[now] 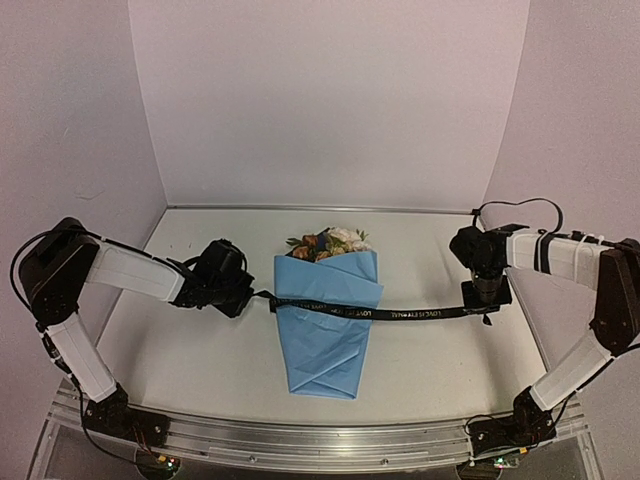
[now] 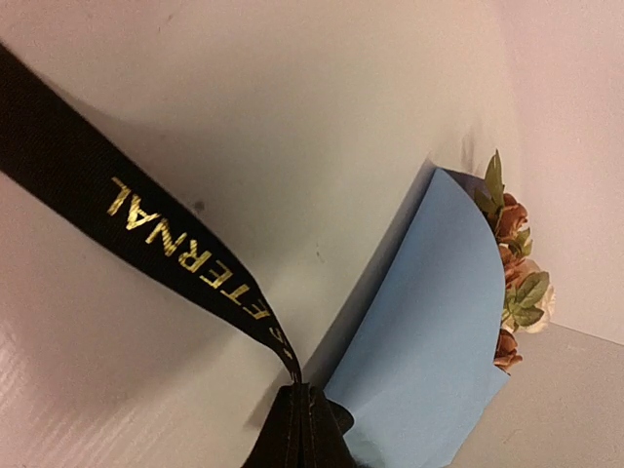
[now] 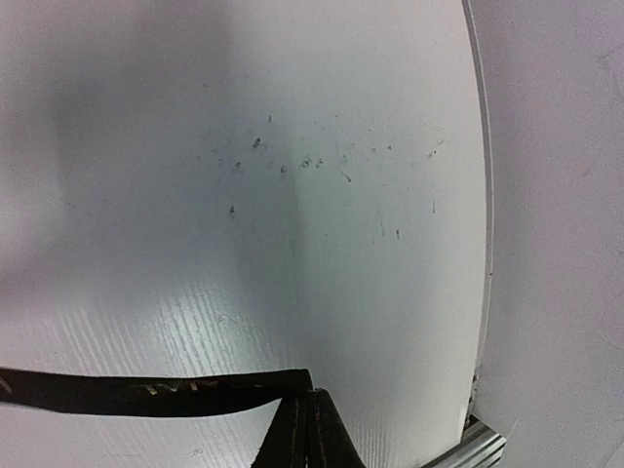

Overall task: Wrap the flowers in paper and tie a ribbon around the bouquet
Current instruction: Adjust the ribbon on the folded bouquet.

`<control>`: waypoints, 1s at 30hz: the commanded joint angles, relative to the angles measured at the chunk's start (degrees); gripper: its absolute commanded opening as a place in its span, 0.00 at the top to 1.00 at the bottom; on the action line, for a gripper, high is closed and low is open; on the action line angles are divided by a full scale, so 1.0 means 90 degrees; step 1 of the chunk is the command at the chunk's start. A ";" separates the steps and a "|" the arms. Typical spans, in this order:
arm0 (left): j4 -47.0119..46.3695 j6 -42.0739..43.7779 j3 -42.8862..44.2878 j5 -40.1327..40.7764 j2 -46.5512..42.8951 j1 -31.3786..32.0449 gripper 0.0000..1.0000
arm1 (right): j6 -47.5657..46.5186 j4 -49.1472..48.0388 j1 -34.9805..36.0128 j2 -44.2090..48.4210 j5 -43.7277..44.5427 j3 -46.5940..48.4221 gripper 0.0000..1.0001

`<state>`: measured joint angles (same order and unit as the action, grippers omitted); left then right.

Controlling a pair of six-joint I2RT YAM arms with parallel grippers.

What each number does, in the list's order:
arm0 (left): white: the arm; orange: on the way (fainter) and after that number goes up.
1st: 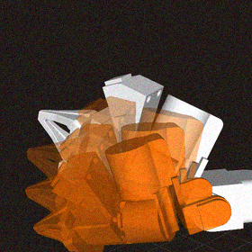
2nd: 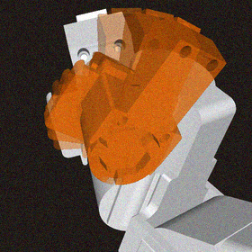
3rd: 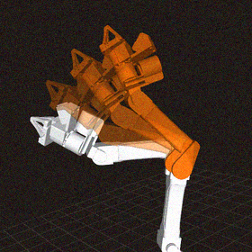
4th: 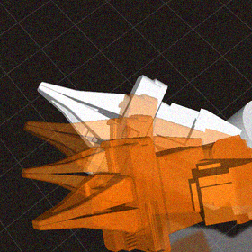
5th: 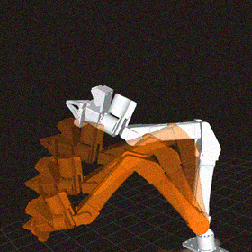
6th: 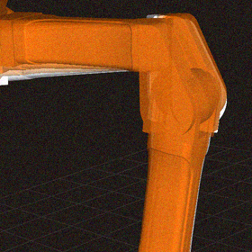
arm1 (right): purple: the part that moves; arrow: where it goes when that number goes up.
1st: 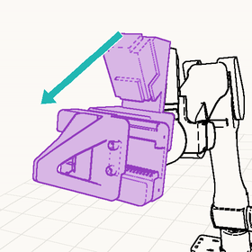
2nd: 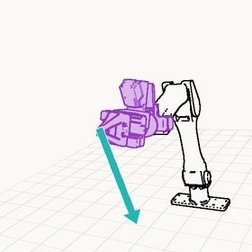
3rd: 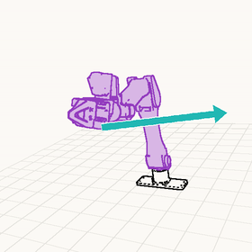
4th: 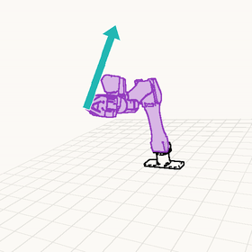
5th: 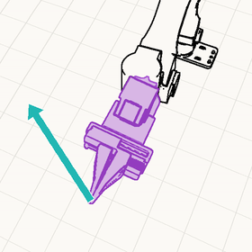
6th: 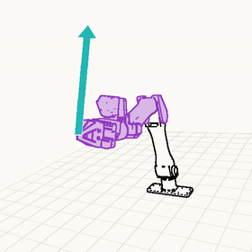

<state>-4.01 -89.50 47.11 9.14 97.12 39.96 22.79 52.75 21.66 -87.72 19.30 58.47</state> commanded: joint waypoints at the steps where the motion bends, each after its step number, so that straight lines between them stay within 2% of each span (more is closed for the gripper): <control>1: 0.0140 0.0736 -0.0046 0.0413 -0.0191 -0.0106 0.99 | 0.0081 0.0285 -0.0064 0.0208 0.0276 -0.0121 1.00; 9: 0.0476 0.1238 -0.0586 0.0358 -0.0864 -0.0502 1.00 | -0.0022 0.0308 -0.0121 0.0211 0.0506 -0.0080 1.00; 12: 0.1075 0.1634 -0.0553 0.0520 -0.1088 -0.0678 1.00 | -0.0031 0.0334 -0.0364 0.0019 0.0553 0.0003 1.00; 17: 0.1312 0.2136 -0.0964 0.0745 -0.1674 -0.0812 1.00 | 0.0250 0.0594 -0.0970 -0.0152 0.0403 0.0190 1.00; 20: 0.1310 0.2417 -0.1001 0.0735 -0.1723 -0.0827 1.00 | 0.0426 0.0716 -0.1032 -0.0283 -0.0013 0.0510 1.00; 23: 0.1056 0.2654 -0.0931 0.0473 -0.1589 -0.0826 1.00 | 0.0668 0.0723 -0.1027 -0.0432 -0.0869 0.0714 1.00; 27: 0.0610 0.2718 -0.0852 -0.0054 -0.1282 -0.0829 1.00 | 0.1191 0.0133 -0.1016 -0.0430 -0.1879 0.0396 0.99; 30: 0.0353 0.2624 -0.0872 -0.0396 -0.1085 -0.0827 1.00 | 0.1510 -0.0287 -0.1007 -0.0277 -0.2304 0.0068 0.85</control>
<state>3.83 -67.28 38.54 10.01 85.12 32.82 30.38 54.58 12.40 -91.12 7.02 62.04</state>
